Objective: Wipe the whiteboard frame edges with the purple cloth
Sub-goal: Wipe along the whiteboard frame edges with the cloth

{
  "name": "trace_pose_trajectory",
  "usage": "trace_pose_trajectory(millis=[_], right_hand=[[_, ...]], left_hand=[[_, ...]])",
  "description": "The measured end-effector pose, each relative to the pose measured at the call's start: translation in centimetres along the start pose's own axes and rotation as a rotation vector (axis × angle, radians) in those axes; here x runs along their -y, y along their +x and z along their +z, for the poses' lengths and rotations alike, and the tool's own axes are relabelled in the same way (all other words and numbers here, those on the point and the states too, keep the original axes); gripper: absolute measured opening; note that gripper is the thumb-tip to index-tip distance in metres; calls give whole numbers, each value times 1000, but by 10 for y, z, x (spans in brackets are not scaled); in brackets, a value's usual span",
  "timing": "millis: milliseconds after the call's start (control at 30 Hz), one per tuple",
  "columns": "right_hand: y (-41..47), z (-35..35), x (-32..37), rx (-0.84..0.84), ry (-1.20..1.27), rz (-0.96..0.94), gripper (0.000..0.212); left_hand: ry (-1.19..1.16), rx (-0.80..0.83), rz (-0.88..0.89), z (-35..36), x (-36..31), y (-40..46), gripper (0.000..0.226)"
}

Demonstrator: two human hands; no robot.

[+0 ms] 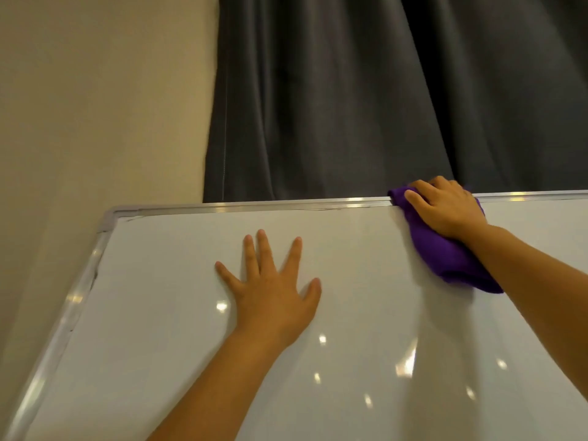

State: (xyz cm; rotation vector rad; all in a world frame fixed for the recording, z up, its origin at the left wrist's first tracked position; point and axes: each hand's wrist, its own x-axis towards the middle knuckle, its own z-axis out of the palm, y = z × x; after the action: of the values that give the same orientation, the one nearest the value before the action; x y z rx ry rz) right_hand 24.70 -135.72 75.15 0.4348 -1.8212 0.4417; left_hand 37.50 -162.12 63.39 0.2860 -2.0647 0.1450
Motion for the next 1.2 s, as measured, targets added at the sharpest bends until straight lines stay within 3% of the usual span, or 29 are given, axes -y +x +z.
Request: trace_pose_trajectory(millis=[133, 200, 333, 500, 567, 733, 800, 867, 1033, 1100, 1200], right_hand=[[0, 5, 12, -158, -4, 174, 48], [-1, 12, 32, -174, 67, 58, 53], [-3, 16, 13, 48, -25, -338, 63], [0, 8, -29, 79, -42, -491, 68], [-2, 8, -41, 49, -51, -405, 63], [-10, 5, -64, -100, 82, 231, 55], [-9, 6, -57, -97, 48, 293, 55], [-7, 7, -48, -85, 15, 187, 56], [-14, 5, -63, -50, 65, -364, 50], [-14, 0, -78, -18, 89, -453, 50], [-4, -7, -110, 18, 82, -429, 50]], left_hand=[[10, 24, -67, 10, -62, 4, 90], [33, 2, -103, 14, -75, 7, 90], [59, -38, -148, 19, -88, 7, 88], [37, -34, -163, 22, -103, 3, 85], [25, -37, -170, 24, -106, 3, 83], [7, -36, -187, 26, -119, 1, 90], [6, -25, -198, 26, -132, 2, 91], [5, -18, -209, 26, -142, 3, 92], [28, 4, -111, 26, -165, 0, 90], [33, 11, -52, 30, -186, -2, 86], [35, 17, -45, 34, -209, -1, 85]])
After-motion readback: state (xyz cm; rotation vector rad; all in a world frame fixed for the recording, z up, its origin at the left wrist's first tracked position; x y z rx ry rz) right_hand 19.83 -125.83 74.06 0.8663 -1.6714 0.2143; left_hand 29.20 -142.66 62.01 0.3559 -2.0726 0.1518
